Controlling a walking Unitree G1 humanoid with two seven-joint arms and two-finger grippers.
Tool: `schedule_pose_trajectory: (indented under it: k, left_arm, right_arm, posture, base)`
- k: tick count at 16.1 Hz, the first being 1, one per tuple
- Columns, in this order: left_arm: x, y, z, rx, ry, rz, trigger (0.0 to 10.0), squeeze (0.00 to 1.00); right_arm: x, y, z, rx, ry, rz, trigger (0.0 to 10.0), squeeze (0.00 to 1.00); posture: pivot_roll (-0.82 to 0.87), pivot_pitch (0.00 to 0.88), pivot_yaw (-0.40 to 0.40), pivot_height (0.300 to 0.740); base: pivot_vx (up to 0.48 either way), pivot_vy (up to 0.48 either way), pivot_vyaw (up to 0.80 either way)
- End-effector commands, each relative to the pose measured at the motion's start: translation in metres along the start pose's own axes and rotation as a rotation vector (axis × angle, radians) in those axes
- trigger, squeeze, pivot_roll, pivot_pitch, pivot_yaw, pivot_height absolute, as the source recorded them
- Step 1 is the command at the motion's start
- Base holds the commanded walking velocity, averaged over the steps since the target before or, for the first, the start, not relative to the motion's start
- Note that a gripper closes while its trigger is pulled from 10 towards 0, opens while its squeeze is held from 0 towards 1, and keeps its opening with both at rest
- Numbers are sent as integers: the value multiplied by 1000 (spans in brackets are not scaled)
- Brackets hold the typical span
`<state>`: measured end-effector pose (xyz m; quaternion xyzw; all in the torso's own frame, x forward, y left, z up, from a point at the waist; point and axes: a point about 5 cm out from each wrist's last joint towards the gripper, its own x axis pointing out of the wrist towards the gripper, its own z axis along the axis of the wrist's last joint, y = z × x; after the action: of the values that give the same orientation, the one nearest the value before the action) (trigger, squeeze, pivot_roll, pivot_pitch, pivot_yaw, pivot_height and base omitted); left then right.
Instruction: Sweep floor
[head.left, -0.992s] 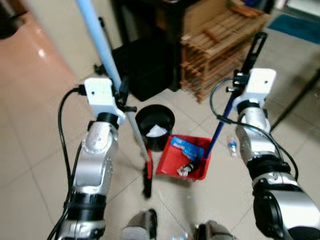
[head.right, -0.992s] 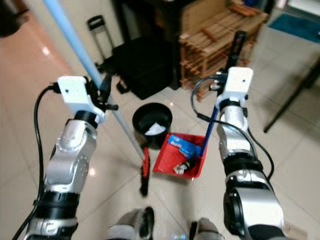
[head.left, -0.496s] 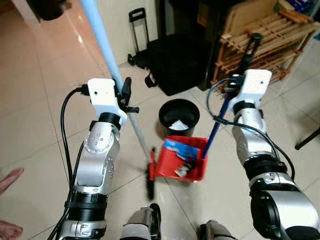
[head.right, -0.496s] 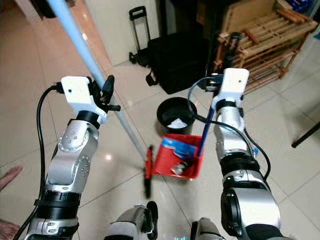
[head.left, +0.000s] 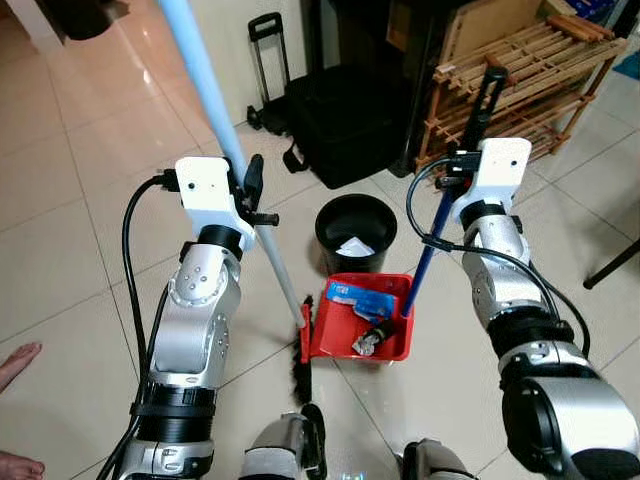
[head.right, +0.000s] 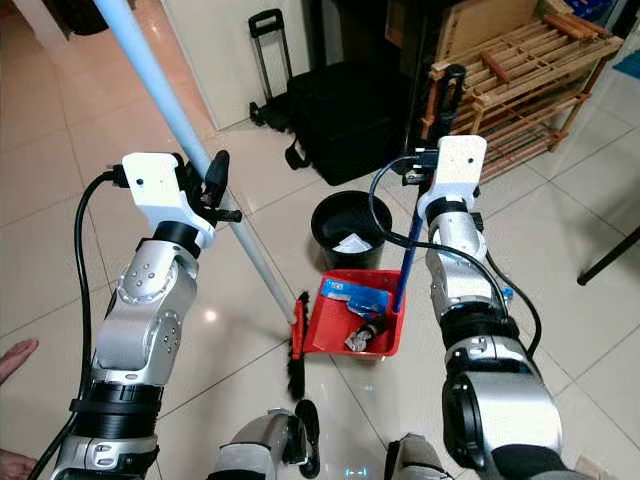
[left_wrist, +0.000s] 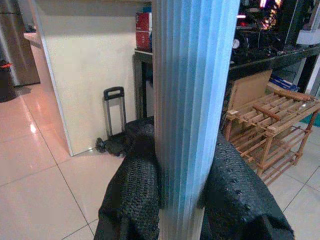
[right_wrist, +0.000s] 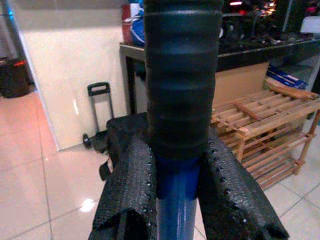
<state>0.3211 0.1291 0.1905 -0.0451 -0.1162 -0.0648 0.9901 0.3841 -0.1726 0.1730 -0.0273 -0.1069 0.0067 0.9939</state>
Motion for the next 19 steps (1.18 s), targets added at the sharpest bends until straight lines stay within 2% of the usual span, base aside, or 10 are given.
schedule_pose_trajectory:
  k: [1,5,8,13,16,19]
  left_arm:
    - [1,-3,12,-7,-53,-27,10000,0]
    - [-1,2,12,7,-46,-31,10000,0]
    - [-1,3,13,11,-44,-32,10000,0]
    - [-3,3,13,10,-40,-32,10000,0]
    - [-4,3,13,8,-34,-33,10000,0]
    - [-5,2,12,3,-29,-38,10000,0]
  right_arm:
    - [6,4,10,-45,-37,62,10000,0]
    - [12,3,22,-174,-91,135,10000,0]
    - [15,5,24,-147,-84,138,10000,0]
    - [13,8,11,-80,-25,125,10000,0]
    - [13,2,8,-99,7,141,10000,0]
    - [13,4,5,-88,36,198,10000,0]
  posture:
    - [26,169,99,740]
    - [30,166,100,740]
    - [36,162,104,740]
    - [46,164,112,740]
    - [48,168,114,740]
    - [43,166,114,740]
  base:
    - [0,0,0]
    - [0,0,0]
    - [0,0,0]
    - [0,0,0]
    - [0,0,0]
    - [0,0,0]
